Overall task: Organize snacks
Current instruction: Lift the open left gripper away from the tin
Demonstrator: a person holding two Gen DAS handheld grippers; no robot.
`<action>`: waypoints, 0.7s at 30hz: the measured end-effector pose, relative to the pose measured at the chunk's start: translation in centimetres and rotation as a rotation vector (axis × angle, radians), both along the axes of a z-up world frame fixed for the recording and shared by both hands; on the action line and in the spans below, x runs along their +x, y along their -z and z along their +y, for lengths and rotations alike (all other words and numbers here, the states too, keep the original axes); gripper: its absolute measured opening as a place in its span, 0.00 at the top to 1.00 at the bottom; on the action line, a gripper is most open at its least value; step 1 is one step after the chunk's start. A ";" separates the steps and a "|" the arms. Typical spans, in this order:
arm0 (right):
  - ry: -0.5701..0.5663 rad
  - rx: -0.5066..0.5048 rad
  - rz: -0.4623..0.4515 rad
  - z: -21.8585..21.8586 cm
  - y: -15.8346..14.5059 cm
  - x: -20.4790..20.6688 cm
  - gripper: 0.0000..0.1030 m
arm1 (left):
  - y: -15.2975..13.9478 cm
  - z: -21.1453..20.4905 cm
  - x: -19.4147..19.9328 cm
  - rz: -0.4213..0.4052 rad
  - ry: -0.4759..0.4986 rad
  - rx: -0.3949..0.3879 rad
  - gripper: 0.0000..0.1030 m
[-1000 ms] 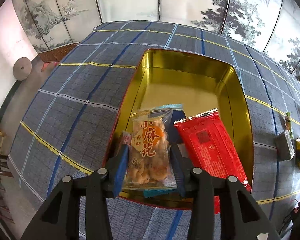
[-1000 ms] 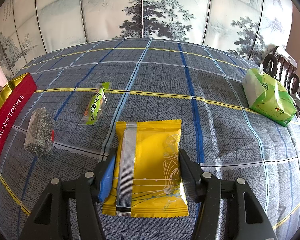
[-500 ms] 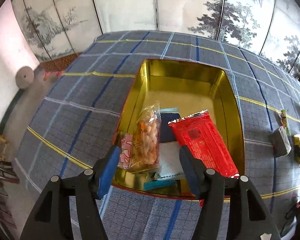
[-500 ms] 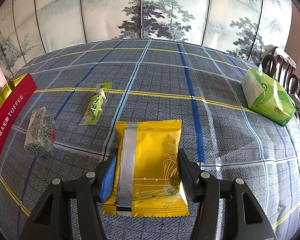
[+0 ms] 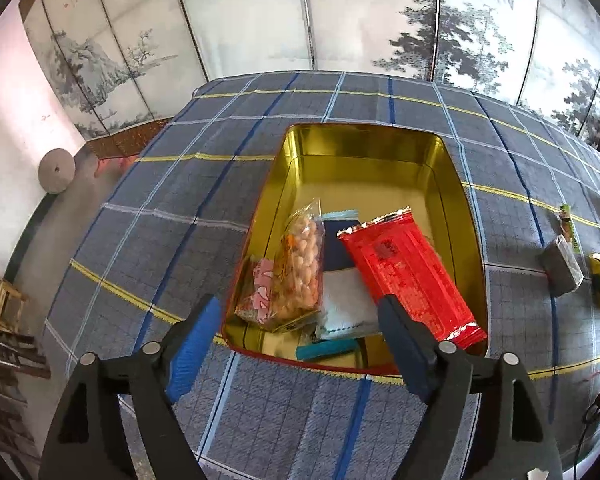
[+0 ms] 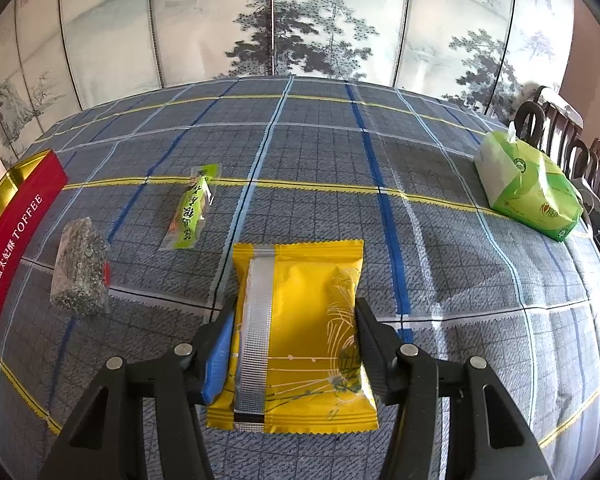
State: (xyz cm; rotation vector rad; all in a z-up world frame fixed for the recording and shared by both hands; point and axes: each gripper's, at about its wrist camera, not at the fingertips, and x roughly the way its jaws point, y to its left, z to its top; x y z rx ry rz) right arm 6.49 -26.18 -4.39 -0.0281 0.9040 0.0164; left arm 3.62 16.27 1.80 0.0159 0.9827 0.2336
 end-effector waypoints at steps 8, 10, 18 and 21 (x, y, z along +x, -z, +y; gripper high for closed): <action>0.011 0.006 -0.033 0.1 -2.2 -0.1 0.46 | 0.4 -0.6 -0.8 -0.001 -0.010 -0.001 0.21; 0.000 0.008 -0.054 0.4 -3.3 -0.2 0.46 | 0.4 -0.5 -1.1 -0.005 -0.012 -0.002 0.20; -0.090 0.021 -0.108 4.4 -6.7 -0.7 0.46 | -0.1 -0.2 -1.7 -0.022 -0.023 0.006 0.17; -0.134 0.026 -0.113 6.7 -7.1 -0.8 0.46 | -0.2 0.0 -2.0 -0.027 -0.029 0.001 0.16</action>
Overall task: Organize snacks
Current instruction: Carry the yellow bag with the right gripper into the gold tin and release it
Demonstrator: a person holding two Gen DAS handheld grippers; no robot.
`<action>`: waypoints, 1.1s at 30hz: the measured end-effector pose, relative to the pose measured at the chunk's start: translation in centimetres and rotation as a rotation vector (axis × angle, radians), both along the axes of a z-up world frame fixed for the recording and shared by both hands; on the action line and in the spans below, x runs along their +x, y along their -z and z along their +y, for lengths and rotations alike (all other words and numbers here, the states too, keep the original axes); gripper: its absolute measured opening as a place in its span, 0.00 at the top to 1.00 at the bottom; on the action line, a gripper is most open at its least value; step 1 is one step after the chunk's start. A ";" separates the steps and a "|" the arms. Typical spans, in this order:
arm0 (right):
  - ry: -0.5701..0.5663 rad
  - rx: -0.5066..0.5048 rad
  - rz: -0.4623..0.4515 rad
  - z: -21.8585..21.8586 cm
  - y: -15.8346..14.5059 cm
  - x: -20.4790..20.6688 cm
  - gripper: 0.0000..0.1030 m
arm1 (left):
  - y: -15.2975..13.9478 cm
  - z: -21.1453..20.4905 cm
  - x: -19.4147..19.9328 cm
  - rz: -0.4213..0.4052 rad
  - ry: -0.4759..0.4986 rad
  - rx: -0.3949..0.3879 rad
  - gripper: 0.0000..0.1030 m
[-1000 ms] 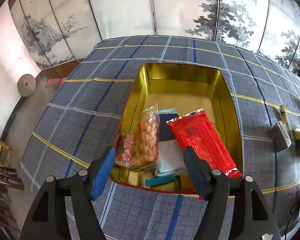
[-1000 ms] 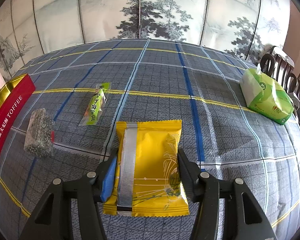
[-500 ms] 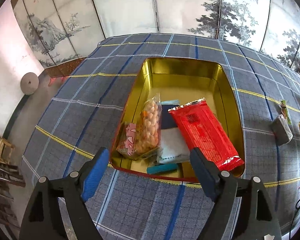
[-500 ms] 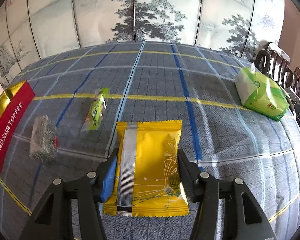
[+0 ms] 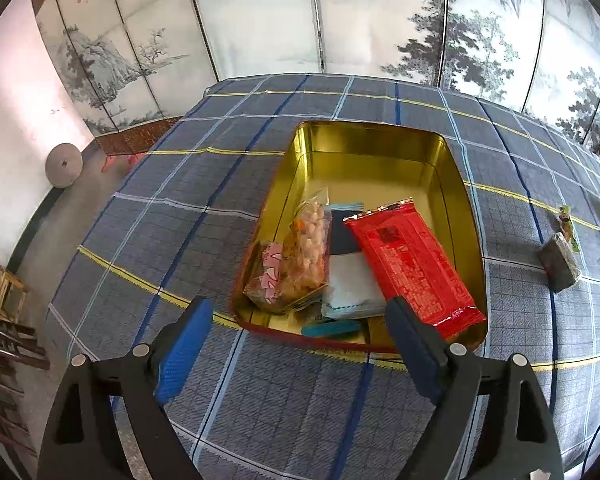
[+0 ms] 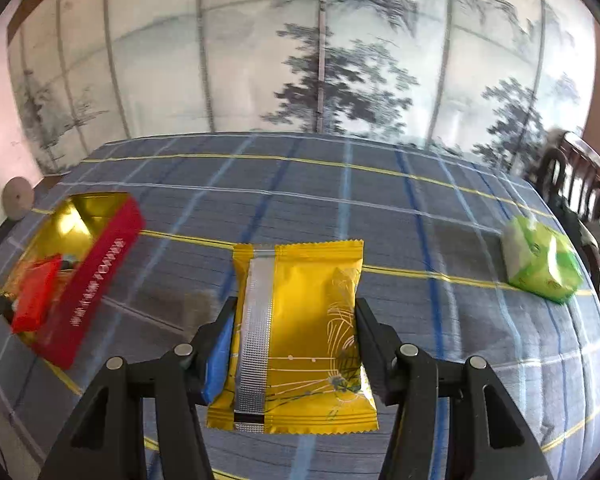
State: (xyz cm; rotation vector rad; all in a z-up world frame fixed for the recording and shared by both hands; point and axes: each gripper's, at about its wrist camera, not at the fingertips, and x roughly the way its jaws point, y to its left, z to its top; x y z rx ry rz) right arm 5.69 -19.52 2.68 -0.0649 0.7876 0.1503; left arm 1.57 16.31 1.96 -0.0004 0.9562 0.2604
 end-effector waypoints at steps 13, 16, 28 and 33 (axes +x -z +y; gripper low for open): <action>-0.224 0.009 0.030 10.5 -0.3 -1.5 0.46 | -0.9 3.4 -1.9 -0.025 -0.092 -0.048 0.16; -0.265 0.006 0.040 13.0 -0.2 -1.7 0.46 | -0.9 4.3 -2.4 -0.029 -0.116 -0.063 0.15; -0.332 -0.069 0.092 19.6 1.2 -2.0 0.46 | -0.6 7.7 -4.1 -0.028 -0.184 -0.096 0.15; -0.354 -0.088 0.098 21.4 1.4 -2.4 0.46 | -0.4 9.2 -4.9 -0.025 -0.214 -0.100 0.15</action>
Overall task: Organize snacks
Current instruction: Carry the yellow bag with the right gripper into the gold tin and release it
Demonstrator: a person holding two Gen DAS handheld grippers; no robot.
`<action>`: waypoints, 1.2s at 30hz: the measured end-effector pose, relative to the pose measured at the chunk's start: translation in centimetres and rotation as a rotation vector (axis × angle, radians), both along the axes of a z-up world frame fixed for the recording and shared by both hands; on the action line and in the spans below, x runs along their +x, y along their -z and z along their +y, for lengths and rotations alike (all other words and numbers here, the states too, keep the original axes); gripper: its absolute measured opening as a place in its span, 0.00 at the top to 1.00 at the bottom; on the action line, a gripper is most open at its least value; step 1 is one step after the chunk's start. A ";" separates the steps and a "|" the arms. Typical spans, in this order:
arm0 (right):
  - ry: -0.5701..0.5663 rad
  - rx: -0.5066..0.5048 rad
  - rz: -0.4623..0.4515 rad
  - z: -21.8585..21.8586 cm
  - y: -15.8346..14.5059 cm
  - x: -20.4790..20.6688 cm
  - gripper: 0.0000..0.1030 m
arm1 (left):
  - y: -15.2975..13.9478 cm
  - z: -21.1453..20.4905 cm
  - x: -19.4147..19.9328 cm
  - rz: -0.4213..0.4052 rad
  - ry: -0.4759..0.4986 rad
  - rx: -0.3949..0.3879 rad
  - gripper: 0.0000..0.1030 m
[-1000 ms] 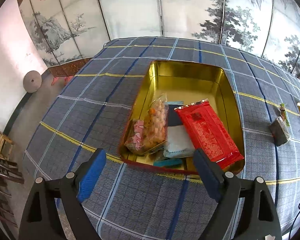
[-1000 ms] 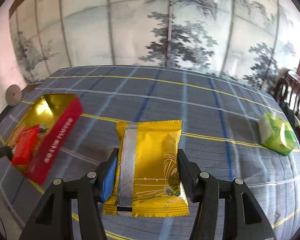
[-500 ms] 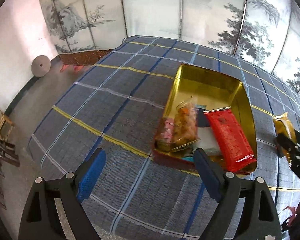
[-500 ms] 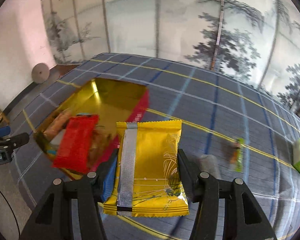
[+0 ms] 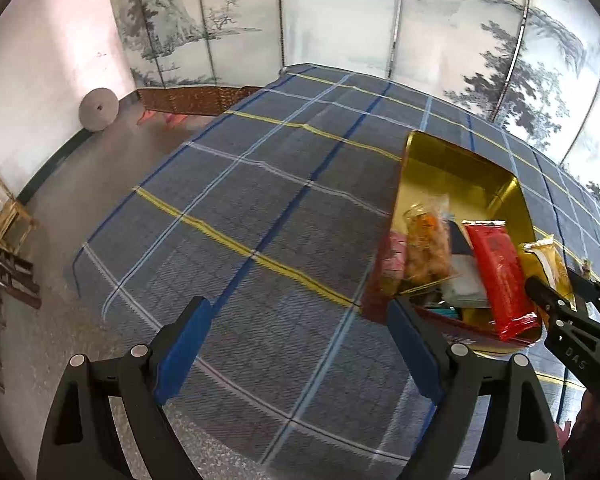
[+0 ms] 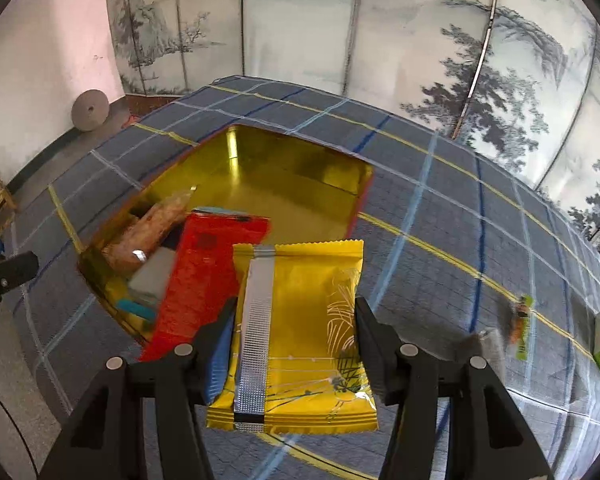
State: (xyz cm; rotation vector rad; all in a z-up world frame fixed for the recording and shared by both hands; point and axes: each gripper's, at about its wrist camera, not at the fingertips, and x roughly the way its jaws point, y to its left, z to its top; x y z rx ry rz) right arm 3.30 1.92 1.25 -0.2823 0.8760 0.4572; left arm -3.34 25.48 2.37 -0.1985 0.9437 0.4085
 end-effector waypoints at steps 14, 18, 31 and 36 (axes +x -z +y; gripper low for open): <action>0.026 0.070 0.044 2.0 0.0 0.5 0.46 | 0.5 1.4 -0.9 0.017 -0.027 0.004 0.15; 0.035 0.089 0.052 2.0 0.2 0.8 0.45 | 0.6 1.4 -1.0 0.019 -0.027 0.004 0.15; 0.009 0.100 0.047 1.9 0.4 0.5 0.41 | 0.4 0.4 -0.8 0.027 -0.012 0.009 0.15; -0.011 0.106 0.046 1.7 0.1 0.2 0.38 | 0.1 -0.7 -0.2 0.028 0.010 0.019 0.15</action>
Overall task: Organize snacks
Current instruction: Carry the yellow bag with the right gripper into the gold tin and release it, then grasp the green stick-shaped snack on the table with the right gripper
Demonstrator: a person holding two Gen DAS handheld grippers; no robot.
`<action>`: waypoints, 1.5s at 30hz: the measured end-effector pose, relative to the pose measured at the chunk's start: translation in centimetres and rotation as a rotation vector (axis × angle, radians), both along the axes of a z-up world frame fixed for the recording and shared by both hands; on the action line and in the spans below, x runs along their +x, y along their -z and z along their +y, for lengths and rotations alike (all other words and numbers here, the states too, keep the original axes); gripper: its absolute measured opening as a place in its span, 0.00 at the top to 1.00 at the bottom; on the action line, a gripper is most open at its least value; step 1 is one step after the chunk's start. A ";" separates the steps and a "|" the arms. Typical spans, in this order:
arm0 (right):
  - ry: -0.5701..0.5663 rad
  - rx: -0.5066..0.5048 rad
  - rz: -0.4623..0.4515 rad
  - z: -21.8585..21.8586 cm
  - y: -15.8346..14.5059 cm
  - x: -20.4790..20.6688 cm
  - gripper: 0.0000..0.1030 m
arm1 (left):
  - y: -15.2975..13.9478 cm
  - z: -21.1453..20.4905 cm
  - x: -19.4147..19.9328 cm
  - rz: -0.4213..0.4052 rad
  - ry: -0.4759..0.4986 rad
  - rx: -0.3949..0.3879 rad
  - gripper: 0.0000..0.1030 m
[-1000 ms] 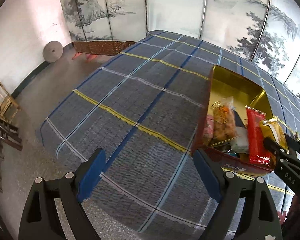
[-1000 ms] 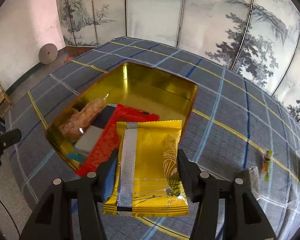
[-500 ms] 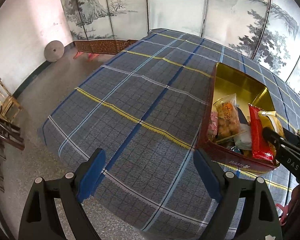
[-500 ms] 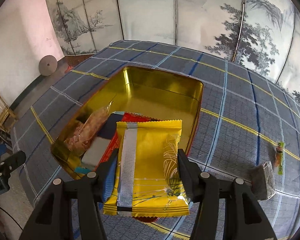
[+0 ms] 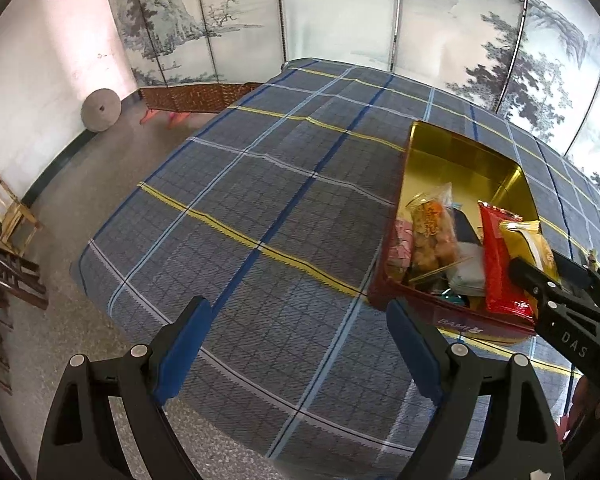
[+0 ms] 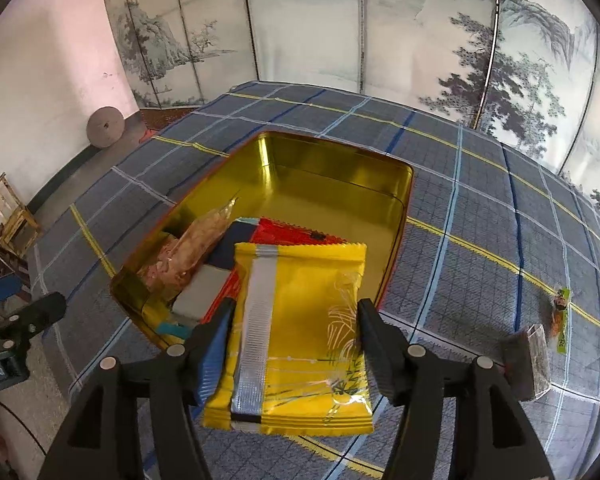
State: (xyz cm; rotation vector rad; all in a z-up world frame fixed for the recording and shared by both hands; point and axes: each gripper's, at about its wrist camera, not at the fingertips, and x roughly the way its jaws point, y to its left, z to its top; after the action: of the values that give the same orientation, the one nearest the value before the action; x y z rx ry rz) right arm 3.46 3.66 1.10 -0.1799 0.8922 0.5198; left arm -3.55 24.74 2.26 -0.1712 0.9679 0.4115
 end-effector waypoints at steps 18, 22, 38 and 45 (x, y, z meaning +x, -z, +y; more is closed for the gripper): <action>-0.023 0.030 -0.001 -1.0 -0.4 -0.3 0.33 | -0.6 -2.5 0.9 0.004 0.048 0.023 0.15; -0.013 0.054 -0.001 -1.8 -0.7 -0.3 0.29 | -0.9 -3.2 1.2 0.003 0.059 0.029 0.15; 0.074 0.054 -0.056 -9.2 -1.5 0.8 0.29 | -1.0 -6.9 2.5 0.004 0.128 0.043 0.15; 0.206 0.013 -0.065 -17.0 -0.2 2.9 0.29 | -1.0 -9.7 3.7 0.007 0.183 0.051 0.15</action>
State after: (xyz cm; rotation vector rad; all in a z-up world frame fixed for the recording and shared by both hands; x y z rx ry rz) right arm 6.32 -13.38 1.34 -0.0912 0.8327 0.3266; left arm 0.12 15.05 3.29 -0.0345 0.9701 0.2679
